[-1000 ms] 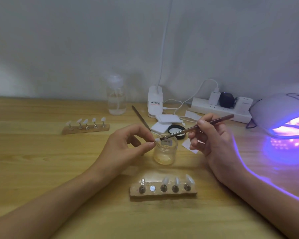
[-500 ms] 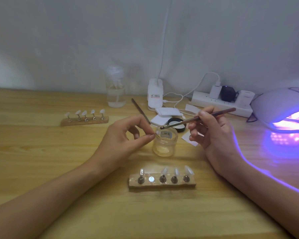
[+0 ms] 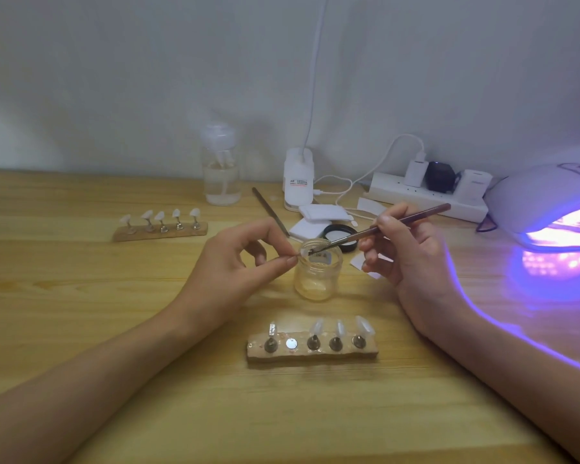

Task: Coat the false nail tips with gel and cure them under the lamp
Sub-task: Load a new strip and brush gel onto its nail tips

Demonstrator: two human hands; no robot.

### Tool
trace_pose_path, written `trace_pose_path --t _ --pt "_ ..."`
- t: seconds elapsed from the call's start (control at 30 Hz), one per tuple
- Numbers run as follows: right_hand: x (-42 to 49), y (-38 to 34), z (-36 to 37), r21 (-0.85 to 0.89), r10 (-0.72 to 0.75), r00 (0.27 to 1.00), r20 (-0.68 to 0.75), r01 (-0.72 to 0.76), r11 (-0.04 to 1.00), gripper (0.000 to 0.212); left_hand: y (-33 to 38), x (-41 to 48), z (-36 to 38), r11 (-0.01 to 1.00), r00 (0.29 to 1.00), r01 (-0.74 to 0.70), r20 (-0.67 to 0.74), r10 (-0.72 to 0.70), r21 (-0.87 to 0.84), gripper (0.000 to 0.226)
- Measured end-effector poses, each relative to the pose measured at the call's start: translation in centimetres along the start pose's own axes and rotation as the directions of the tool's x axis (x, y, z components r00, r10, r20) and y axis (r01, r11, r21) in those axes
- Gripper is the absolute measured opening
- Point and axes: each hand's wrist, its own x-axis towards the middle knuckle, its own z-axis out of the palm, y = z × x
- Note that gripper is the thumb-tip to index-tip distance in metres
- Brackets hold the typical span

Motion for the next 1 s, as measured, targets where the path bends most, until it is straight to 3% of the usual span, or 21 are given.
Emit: trace_pose_path --t 0.17,0.33,0.47,0.6,0.73,0.9,1.0 --pt "0.04 -0.02 0.16 0.037 -0.014 0.999 0.051 0.012 0.999 0.022 -0.08 -0.06 -0.02 1.000 1.000 0.012 0.003 -0.012 -0.016 0.011" --pt "0.09 0.04 -0.10 0.022 0.003 0.999 -0.036 -0.002 1.000 0.024 0.02 -0.05 -0.04 1.000 1.000 0.030 0.002 -0.030 -0.004 0.014" --pt "0.08 0.06 0.05 0.033 -0.014 0.999 0.048 0.013 0.999 0.015 0.15 -0.08 -0.05 0.999 0.999 0.037 0.003 -0.037 -0.012 0.013" --pt "0.15 0.16 -0.18 0.008 0.004 1.000 -0.021 -0.004 1.000 0.023 0.23 -0.11 -0.07 0.999 0.999 0.043 0.001 -0.043 -0.020 0.011" --pt "0.11 0.11 0.00 0.041 -0.018 0.999 0.049 0.016 0.999 0.017 0.28 -0.14 -0.05 0.998 0.999 0.055 0.004 -0.054 -0.031 0.012" --pt "0.17 0.20 -0.15 0.016 0.008 1.000 -0.024 -0.008 1.000 0.025 0.28 -0.12 -0.04 0.997 0.998 0.057 -0.001 -0.058 -0.045 0.012" --pt "0.16 0.06 -0.05 0.058 -0.012 0.999 0.036 0.010 0.998 0.018 0.21 -0.10 -0.04 0.997 0.998 0.063 0.002 -0.063 -0.050 0.012"
